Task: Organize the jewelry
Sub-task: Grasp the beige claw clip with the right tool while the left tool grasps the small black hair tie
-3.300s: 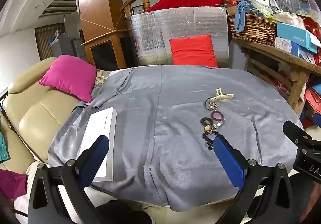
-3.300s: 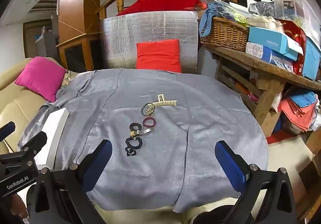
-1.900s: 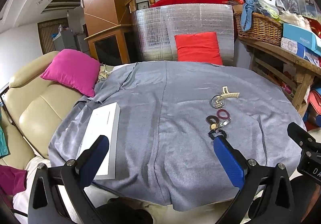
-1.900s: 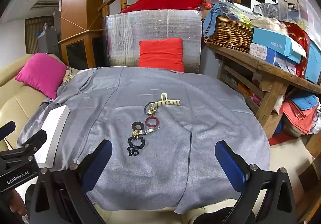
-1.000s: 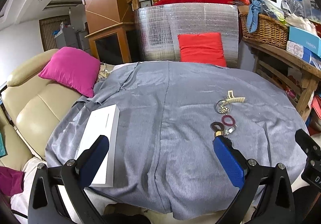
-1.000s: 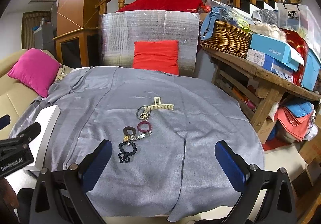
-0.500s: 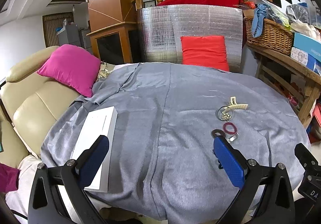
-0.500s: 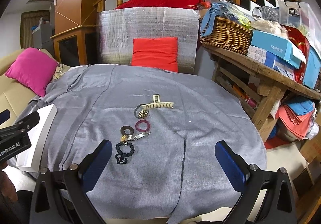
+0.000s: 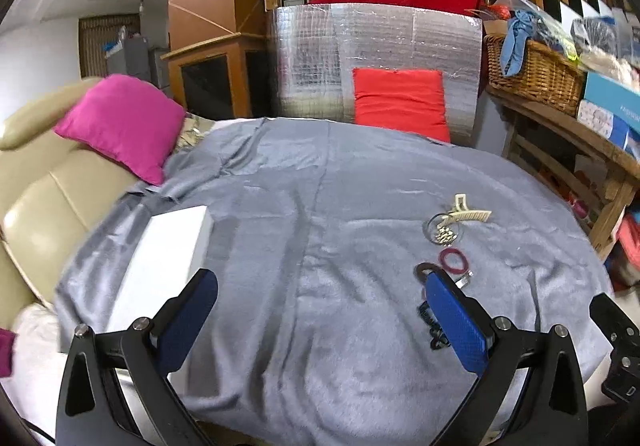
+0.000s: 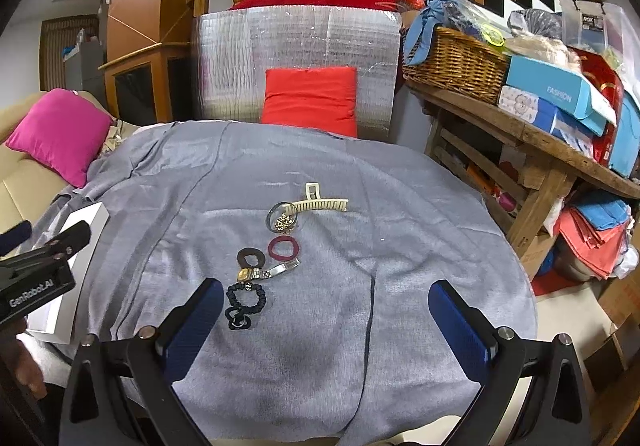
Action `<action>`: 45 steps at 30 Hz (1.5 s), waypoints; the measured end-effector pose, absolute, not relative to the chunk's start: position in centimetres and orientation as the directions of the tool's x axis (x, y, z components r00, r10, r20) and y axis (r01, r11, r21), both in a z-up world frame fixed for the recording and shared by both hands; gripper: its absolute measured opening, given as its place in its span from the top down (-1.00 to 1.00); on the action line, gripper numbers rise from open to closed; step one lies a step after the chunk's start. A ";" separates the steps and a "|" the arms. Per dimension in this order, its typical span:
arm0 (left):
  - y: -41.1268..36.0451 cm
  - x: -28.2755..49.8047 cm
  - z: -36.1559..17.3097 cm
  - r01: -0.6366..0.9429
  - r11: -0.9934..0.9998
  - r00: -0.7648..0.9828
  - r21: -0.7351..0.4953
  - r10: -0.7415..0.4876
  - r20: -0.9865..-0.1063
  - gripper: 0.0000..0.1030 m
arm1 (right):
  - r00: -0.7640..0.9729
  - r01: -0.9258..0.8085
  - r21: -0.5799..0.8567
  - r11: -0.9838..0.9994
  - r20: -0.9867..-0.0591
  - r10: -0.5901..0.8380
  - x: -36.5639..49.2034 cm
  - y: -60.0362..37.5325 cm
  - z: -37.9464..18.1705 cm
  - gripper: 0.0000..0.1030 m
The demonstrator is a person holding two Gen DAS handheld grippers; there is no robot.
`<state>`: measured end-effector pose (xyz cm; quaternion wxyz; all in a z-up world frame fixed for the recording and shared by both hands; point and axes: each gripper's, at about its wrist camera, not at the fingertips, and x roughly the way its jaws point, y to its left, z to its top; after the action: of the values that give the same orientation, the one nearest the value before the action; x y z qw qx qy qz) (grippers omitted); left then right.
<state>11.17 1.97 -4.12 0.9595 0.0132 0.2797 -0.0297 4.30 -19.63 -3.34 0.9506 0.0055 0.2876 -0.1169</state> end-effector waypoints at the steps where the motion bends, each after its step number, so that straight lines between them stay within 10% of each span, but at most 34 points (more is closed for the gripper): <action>1: 2.1 11.7 -4.4 0.066 0.998 0.842 -0.009 -0.061 -0.536 -1.00 | 0.808 0.223 -0.040 0.974 -0.552 -0.208 4.6 -20.1 -3.4 -1.00; 8: 4.3 17.9 -7.6 -0.021 0.980 0.850 -0.197 -0.086 -0.519 -1.00 | 0.818 0.250 0.140 0.958 -0.561 -0.131 8.1 -25.5 -4.4 -1.00; 16: 0.9 22.9 -12.1 -0.012 0.997 0.815 0.079 0.056 -0.576 -1.00 | 0.811 0.214 0.342 0.915 -0.584 0.028 16.9 -29.9 -7.2 -1.00; 37: -2.4 28.9 -15.3 0.089 0.991 0.728 0.096 0.000 -0.686 -1.00 | 0.687 0.066 0.341 0.938 -0.697 0.206 40.3 -31.6 -14.1 -0.82; 42: -2.7 28.9 -15.9 0.161 0.984 0.702 0.082 -0.055 -0.710 -1.00 | 0.605 0.105 0.273 0.956 -0.781 0.157 42.7 -30.4 -16.8 -0.31; 45: -2.4 29.1 -16.3 0.192 0.980 0.673 0.057 -0.089 -0.734 -1.00 | 0.567 0.143 0.261 0.955 -0.812 0.137 43.2 -30.4 -18.1 0.34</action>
<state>29.09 -2.42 -16.35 0.9123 0.0648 0.3969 -0.0769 43.16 -30.44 -18.10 0.8723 0.1505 0.4652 -0.0019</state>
